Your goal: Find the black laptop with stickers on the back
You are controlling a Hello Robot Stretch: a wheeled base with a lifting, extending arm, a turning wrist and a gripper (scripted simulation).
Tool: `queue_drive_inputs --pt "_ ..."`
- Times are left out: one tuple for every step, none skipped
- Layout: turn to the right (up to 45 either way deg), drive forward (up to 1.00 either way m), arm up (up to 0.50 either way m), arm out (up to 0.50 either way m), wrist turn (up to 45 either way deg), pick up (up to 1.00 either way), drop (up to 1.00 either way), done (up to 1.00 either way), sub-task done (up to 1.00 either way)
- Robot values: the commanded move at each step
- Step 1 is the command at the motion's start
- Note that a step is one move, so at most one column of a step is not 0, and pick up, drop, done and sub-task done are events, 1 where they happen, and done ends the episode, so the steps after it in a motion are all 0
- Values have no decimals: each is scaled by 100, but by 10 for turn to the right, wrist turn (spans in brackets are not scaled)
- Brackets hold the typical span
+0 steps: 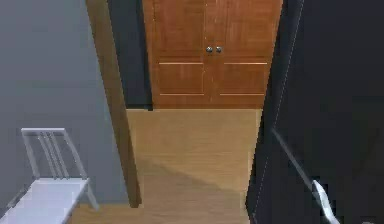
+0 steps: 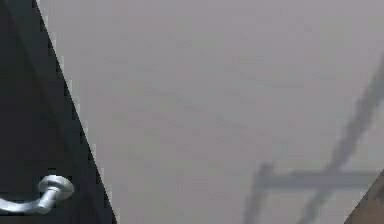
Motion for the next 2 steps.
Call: queue_drive_inputs --pt "-450 0 0 0 0 0 0 0 0" --pt "-450 0 0 0 0 0 0 0 0"
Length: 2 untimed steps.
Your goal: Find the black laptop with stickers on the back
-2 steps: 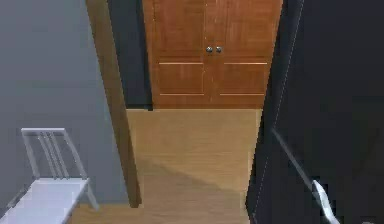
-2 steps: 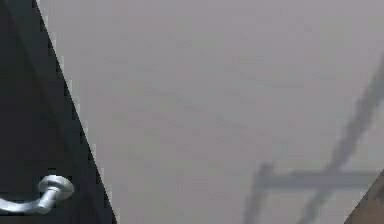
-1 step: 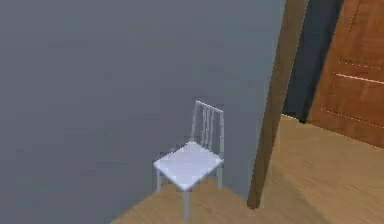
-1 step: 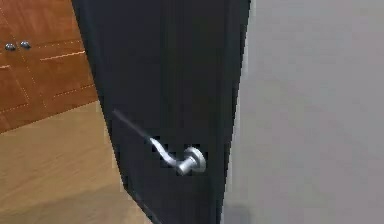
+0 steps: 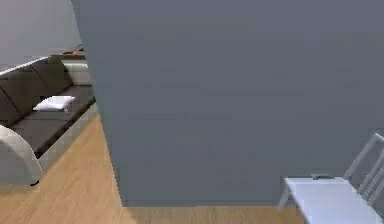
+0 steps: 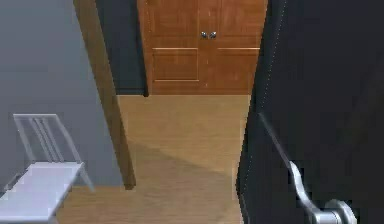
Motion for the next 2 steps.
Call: queue_drive_inputs --pt "-450 0 0 0 0 0 0 0 0" --pt "-60 0 0 0 0 0 0 0 0"
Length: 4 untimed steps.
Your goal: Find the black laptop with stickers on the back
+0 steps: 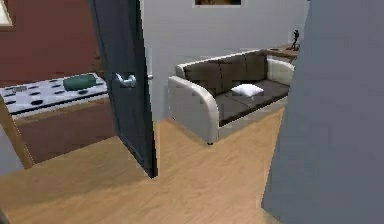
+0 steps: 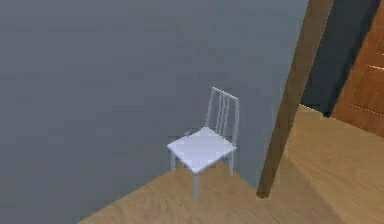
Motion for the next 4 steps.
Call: queue_drive_inputs --pt "0 35 0 0 0 0 0 0 0" --pt "-300 0 0 0 0 0 0 0 0" --pt "0 60 0 0 0 0 0 0 0" --pt "-210 0 0 0 0 0 0 0 0"
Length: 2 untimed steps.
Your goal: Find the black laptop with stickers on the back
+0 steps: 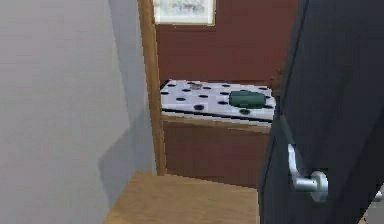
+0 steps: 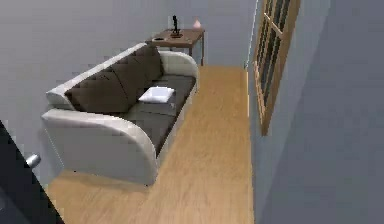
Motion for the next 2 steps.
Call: queue_drive_inputs --pt "0 100 0 0 0 0 0 0 0" --pt "-30 0 0 0 0 0 0 0 0"
